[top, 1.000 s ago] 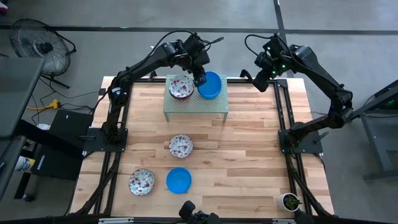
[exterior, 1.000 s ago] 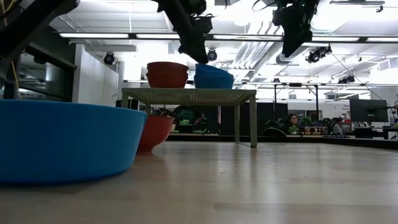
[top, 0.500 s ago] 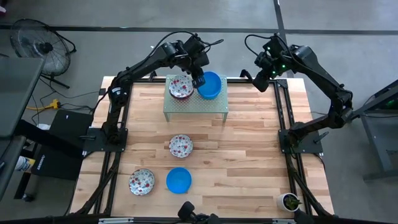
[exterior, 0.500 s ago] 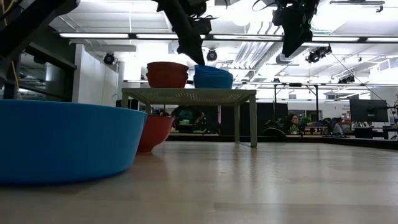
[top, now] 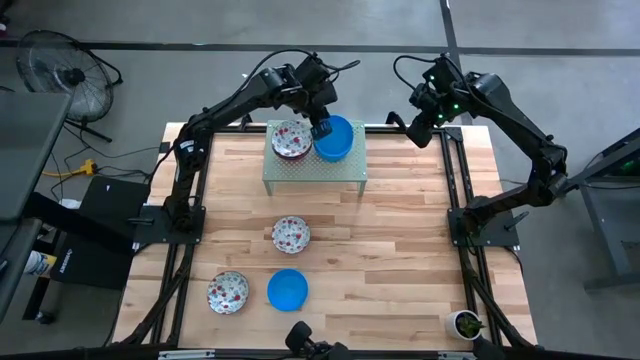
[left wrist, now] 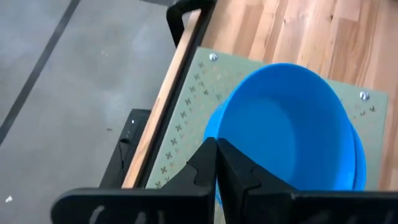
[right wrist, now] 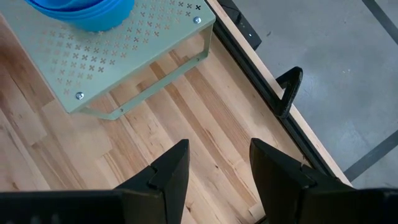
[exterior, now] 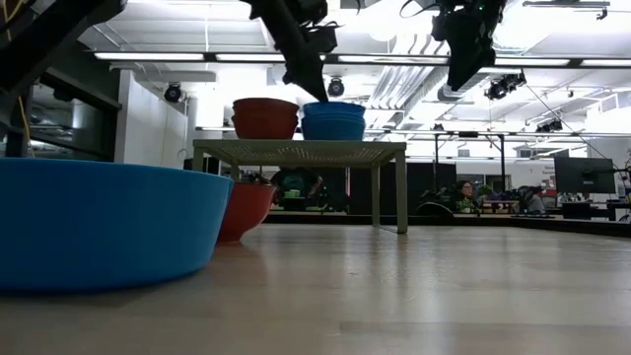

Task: Pick & Place Mini bowls
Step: Stack the blue bowl on top of the stacked blue bowls on the shelf

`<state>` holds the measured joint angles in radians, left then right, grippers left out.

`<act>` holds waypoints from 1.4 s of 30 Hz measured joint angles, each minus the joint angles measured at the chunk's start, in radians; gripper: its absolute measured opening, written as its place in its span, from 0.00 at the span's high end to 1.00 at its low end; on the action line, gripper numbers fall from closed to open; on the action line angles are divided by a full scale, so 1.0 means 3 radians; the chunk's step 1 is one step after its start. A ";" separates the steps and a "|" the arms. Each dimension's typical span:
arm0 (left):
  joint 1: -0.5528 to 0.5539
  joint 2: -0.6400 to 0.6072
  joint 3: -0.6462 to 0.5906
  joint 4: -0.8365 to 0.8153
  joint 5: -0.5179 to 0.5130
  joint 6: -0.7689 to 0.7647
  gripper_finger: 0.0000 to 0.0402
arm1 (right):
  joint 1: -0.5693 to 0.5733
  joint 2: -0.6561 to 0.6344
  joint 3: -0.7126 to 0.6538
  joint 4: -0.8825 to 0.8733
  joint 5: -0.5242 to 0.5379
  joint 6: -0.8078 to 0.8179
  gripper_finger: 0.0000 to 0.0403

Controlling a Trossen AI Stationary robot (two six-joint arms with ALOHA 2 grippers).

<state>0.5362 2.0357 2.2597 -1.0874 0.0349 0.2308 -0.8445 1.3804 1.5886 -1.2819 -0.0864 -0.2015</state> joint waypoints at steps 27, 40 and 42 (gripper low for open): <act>0.0212 0.0001 -0.0001 0.0073 0.0659 -0.0585 1.00 | -0.0001 0.0001 0.0000 0.0002 0.0001 -0.0005 0.61; 0.0263 0.0032 0.0000 0.0042 0.0948 -0.0625 1.00 | 0.0000 0.0000 0.0000 0.0076 0.0001 -0.0019 0.61; 0.0263 0.0087 0.0001 0.0056 0.1004 -0.0649 1.00 | 0.0000 0.0000 -0.0001 0.0076 0.0001 -0.0019 0.61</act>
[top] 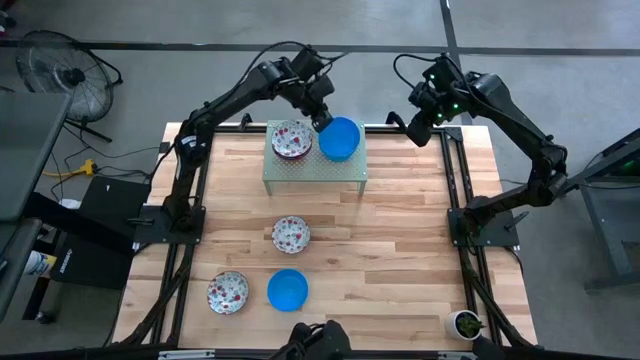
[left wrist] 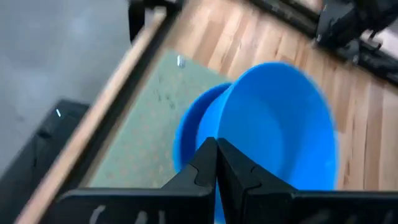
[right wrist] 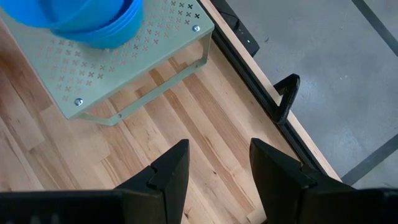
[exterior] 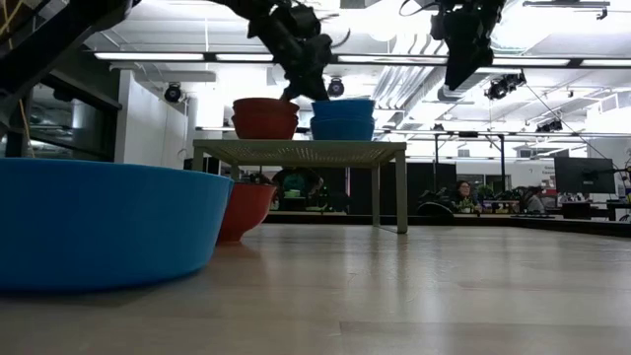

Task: Pick & Place Mini bowls
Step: Stack the blue bowl on top of the stacked blue bowls on the shelf, then stack the white and red bowl on top of the stacked white and red bowls on the shelf

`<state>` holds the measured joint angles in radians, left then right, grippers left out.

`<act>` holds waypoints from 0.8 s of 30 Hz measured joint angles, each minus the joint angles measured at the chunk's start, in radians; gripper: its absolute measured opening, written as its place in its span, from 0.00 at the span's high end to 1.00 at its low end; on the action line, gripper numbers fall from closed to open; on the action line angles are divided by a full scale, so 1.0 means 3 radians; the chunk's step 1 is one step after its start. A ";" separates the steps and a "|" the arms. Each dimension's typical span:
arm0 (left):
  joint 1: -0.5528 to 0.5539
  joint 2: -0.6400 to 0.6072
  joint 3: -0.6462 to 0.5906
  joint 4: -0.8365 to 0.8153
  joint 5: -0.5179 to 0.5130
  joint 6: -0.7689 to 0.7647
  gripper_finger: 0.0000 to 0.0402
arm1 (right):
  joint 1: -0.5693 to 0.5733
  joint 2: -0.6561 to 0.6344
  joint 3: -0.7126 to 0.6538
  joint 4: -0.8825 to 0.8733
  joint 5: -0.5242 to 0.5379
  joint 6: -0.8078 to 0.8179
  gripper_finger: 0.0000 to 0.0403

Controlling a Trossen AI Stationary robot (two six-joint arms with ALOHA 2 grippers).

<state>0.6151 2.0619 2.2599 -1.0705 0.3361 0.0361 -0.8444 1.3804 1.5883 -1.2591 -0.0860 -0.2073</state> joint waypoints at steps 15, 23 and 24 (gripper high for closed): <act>-0.0022 0.0081 -0.0003 0.0021 -0.0109 0.0072 0.84 | 0.0000 0.0000 0.0001 -0.0004 0.0000 -0.0016 0.61; -0.0023 0.0078 -0.0002 0.0271 -0.0107 0.0328 0.63 | 0.0000 0.0001 0.0001 -0.0003 0.0000 -0.0036 0.61; -0.0023 0.0065 -0.0003 0.0282 -0.0117 0.0368 0.63 | -0.0001 0.0000 0.0001 -0.0003 0.0000 -0.0036 0.61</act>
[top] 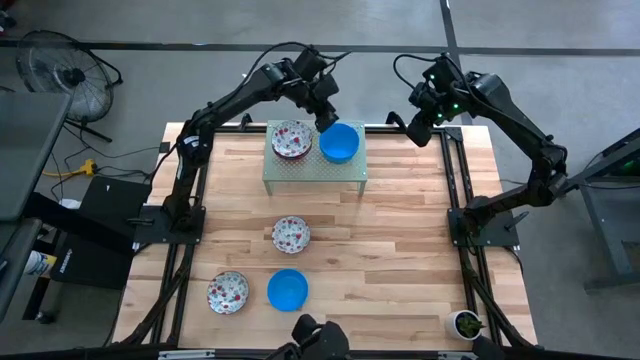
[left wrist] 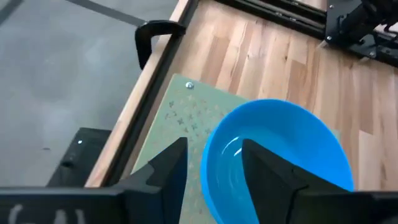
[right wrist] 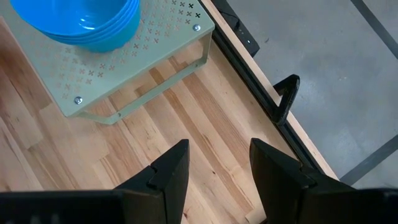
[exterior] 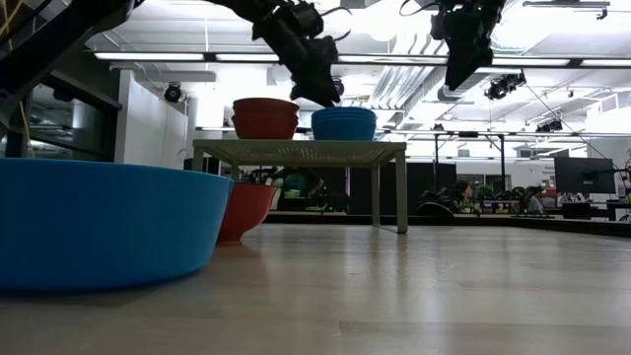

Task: Pick & Place Mini bowls
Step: Stack the white and red bowl on top of the stacked white and red bowls on the shelf

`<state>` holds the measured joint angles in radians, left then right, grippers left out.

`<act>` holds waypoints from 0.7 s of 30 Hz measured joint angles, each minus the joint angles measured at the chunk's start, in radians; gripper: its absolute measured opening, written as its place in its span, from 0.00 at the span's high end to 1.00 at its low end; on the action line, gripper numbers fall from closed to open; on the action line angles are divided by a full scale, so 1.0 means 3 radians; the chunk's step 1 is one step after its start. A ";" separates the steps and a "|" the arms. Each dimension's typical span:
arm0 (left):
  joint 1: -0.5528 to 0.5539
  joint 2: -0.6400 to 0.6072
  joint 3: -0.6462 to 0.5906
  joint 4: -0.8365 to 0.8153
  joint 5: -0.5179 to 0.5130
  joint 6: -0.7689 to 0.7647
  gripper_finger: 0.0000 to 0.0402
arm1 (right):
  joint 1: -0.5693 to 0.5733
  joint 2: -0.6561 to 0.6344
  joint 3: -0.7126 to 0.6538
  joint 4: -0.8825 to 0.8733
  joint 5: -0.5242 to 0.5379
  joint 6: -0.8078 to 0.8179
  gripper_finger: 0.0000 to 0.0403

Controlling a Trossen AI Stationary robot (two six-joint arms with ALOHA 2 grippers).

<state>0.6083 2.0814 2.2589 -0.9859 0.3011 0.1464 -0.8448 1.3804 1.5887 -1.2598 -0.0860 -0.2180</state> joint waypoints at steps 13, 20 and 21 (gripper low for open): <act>-0.0158 -0.0313 0.0001 -0.0352 -0.0207 0.0357 0.62 | 0.0000 0.0000 0.0000 -0.0001 0.0000 -0.0036 0.61; -0.0306 -0.0614 0.0000 -0.0996 -0.0662 0.0409 0.62 | 0.0000 0.0000 0.0000 0.0000 0.0000 -0.0049 0.61; -0.0329 -0.0669 0.0001 -0.1075 -0.0730 0.0409 0.62 | 0.0000 0.0000 -0.0001 0.0000 0.0000 -0.0066 0.61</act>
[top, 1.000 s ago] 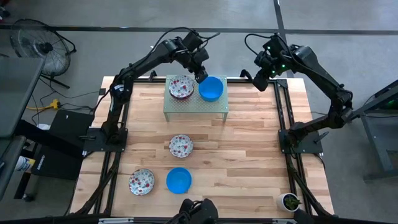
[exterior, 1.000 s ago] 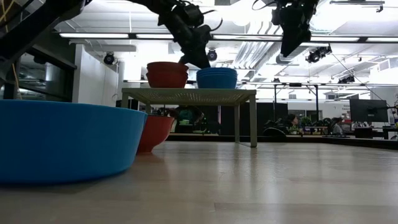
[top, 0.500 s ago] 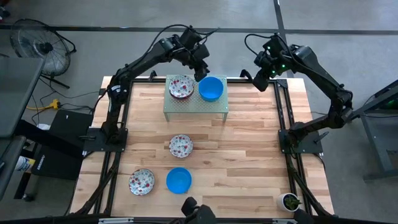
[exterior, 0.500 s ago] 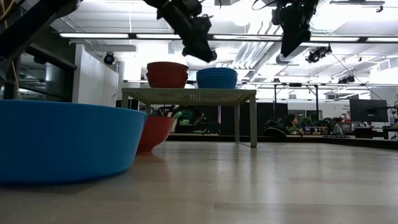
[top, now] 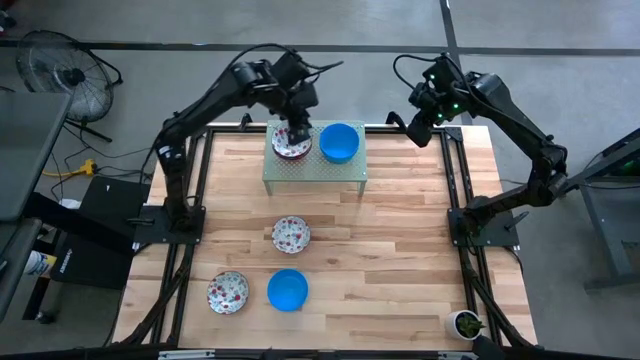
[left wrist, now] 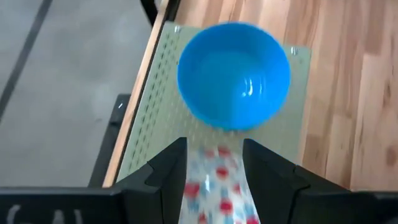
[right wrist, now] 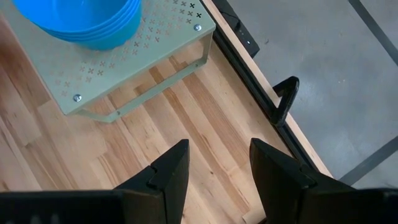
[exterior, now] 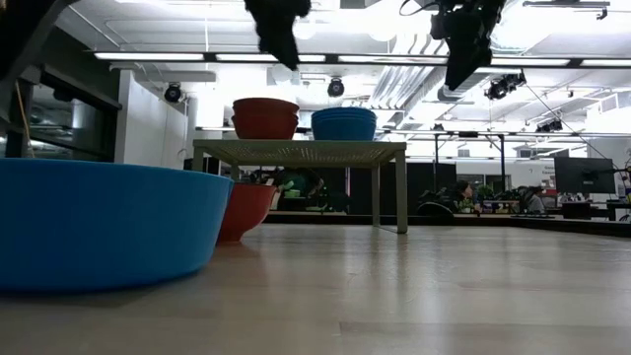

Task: Pick & Place Mini bowls
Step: Stack the white and red bowl on top of the stacked white and red bowls on the shelf

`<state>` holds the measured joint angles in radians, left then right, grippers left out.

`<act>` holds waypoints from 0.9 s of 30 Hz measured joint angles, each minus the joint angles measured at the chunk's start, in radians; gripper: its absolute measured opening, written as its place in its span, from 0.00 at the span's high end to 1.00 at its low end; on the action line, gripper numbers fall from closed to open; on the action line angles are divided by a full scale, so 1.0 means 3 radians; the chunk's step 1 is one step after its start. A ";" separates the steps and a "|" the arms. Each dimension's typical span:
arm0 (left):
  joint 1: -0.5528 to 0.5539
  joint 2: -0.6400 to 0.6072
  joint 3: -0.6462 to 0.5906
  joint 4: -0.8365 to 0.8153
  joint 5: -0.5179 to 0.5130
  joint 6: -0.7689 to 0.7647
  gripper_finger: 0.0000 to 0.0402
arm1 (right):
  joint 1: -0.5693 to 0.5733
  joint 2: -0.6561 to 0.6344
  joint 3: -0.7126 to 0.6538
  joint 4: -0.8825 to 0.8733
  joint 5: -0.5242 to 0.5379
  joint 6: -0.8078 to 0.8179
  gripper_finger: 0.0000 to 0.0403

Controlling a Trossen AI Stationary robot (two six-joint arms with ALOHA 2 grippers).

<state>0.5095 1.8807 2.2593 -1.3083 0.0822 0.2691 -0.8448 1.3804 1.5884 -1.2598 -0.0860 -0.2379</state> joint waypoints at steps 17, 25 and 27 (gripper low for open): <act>-0.0802 -0.0691 -0.0144 -0.0875 -0.0924 -0.0807 0.62 | -0.0409 0.0000 0.0001 0.0005 -0.0225 -0.0217 0.61; -0.1310 -0.1082 -0.1034 -0.0706 -0.0991 -0.1621 0.62 | -0.0459 0.0000 0.0000 0.0005 -0.0311 -0.0282 0.61; -0.1465 -0.1211 -0.1363 -0.0493 -0.0950 -0.1813 0.62 | -0.0459 0.0000 0.0000 0.0003 -0.0313 -0.0276 0.61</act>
<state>0.0701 1.5173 1.8504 -1.4561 -0.2027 -0.2749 -0.9825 1.3804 1.5885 -1.2588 -0.1799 -0.3206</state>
